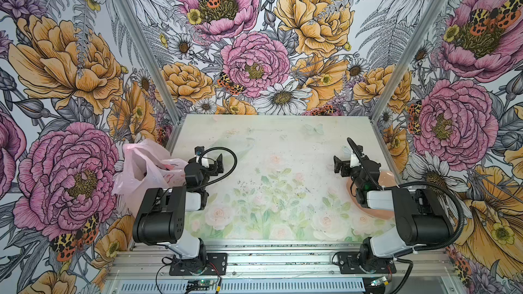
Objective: Take fruits out of the plastic bag
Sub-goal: Move the plastic bag to the middle-left of the table.
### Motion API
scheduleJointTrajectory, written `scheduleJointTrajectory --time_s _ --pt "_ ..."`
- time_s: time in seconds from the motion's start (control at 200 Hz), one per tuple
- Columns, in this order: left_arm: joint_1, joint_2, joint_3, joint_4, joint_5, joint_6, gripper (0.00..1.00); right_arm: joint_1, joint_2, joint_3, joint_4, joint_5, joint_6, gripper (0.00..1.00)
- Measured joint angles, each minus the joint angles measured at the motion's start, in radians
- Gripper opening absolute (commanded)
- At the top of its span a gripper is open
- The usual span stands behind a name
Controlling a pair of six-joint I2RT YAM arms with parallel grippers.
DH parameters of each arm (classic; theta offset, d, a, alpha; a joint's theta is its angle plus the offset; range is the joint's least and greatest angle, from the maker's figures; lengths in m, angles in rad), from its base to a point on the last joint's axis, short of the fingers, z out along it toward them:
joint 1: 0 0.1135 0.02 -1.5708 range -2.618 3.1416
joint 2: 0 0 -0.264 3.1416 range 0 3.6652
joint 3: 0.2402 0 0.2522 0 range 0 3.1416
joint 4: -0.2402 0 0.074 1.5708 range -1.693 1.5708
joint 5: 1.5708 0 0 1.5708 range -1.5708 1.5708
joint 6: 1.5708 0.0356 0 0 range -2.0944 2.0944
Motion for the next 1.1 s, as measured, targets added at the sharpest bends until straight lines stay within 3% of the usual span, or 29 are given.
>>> scheduleJointTrajectory --time_s 1.101 --pt "0.013 0.0 0.0 0.0 -0.002 0.0 0.99 0.0 0.0 0.0 0.004 0.0 0.0 1.0"
